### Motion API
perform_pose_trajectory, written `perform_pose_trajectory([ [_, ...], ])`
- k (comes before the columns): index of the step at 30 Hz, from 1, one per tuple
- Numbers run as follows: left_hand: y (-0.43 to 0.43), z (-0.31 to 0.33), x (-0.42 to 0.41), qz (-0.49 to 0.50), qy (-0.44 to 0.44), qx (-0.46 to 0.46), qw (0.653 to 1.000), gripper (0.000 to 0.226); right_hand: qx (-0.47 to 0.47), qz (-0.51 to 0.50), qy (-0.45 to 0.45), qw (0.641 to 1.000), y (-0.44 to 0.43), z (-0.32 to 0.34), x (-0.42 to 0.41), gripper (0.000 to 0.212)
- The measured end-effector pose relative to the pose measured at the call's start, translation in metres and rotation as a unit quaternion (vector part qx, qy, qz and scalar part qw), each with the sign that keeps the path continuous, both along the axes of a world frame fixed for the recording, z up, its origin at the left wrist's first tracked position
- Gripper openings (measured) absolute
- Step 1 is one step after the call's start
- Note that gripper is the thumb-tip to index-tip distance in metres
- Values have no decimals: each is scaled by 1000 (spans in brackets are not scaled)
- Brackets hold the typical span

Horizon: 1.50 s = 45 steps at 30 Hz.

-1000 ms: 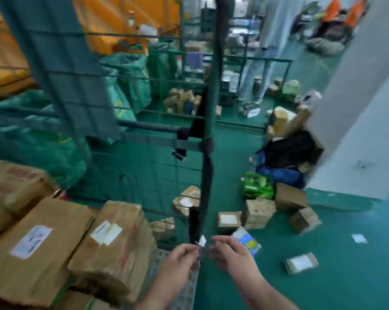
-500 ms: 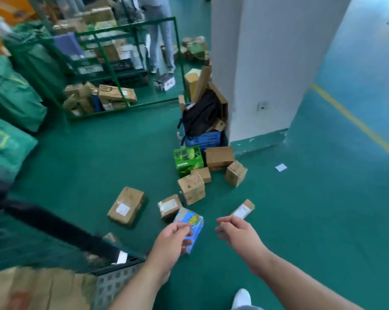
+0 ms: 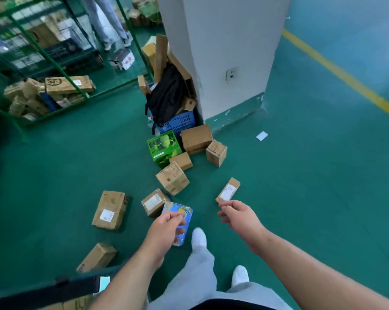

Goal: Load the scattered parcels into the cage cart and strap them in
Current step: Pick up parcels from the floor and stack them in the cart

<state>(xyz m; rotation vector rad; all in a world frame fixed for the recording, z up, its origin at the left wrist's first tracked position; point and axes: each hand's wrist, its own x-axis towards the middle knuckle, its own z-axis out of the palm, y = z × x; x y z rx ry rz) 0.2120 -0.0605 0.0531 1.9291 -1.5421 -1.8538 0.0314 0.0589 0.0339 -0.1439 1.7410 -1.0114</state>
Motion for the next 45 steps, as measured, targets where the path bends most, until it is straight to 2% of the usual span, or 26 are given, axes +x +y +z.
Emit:
perform_pose_trajectory([
  [6,-71,-32,-56,-50,4,29,998,15,56,-35,23,998,-33,-23,-41,19],
  [10,-136,-45,-95,-123,5,43,991,16,100,-97,32,990,-58,-32,-68,20],
  [14,-201,-47,-131,-175,11,32,984,16,102,-146,9,984,-88,-32,-89,20],
  [17,-238,-50,-156,-171,8,28,985,14,104,-194,5,975,-107,-39,-103,20],
  [27,-272,-77,-222,-193,-68,76,976,16,103,-248,-51,962,-136,-65,-165,19],
  [31,-283,-82,-255,-222,-119,70,965,19,109,-236,-78,962,-149,-88,-206,19],
  [36,-300,-89,-320,-235,-162,56,957,21,142,-152,-71,976,-170,-125,-266,19],
  [39,-300,-98,-357,-253,-171,64,950,15,175,-108,-60,977,-178,-139,-290,19],
  [42,-302,-114,-391,-310,-195,53,929,15,196,-70,-65,976,-187,-150,-307,20],
  [45,-313,-151,-424,-386,-227,30,894,15,219,-49,-59,973,-196,-174,-321,19],
])
